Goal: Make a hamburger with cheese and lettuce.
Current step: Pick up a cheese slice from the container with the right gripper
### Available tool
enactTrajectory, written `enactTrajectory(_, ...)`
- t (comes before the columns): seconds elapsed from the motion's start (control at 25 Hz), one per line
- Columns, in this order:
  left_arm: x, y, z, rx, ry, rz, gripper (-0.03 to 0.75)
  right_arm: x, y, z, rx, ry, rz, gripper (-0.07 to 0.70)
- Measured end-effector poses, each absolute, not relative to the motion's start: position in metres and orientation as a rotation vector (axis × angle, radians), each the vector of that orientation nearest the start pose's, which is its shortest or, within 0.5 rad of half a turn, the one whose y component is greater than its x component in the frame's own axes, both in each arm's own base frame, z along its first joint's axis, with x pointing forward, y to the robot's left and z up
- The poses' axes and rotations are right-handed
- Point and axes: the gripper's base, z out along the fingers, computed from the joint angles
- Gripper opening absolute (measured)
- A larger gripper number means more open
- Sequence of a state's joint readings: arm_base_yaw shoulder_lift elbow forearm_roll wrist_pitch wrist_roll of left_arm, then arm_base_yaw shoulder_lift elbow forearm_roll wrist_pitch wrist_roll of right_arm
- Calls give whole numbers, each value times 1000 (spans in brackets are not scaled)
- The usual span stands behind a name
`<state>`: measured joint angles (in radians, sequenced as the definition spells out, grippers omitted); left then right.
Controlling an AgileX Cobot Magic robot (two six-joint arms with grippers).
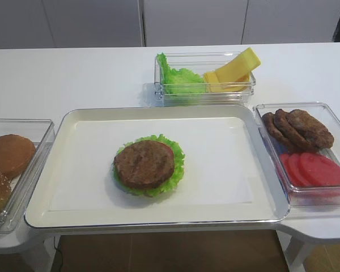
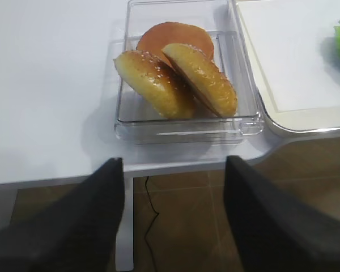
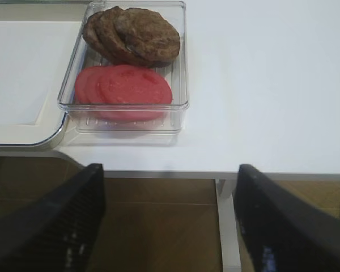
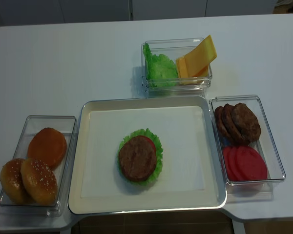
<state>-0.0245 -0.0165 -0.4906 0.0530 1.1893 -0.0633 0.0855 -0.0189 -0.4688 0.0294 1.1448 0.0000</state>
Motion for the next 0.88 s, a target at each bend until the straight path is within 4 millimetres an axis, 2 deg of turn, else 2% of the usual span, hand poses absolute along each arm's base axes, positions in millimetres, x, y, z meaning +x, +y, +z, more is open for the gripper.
enactTrajectory(0.68,-12,5,265,-49,2164,14,414,-8,2,262,-94,2140,86,553)
enactTrajectory(0.88,-12,5,265,-49,2164,14,414,-8,2,269,-22,2093,127,553)
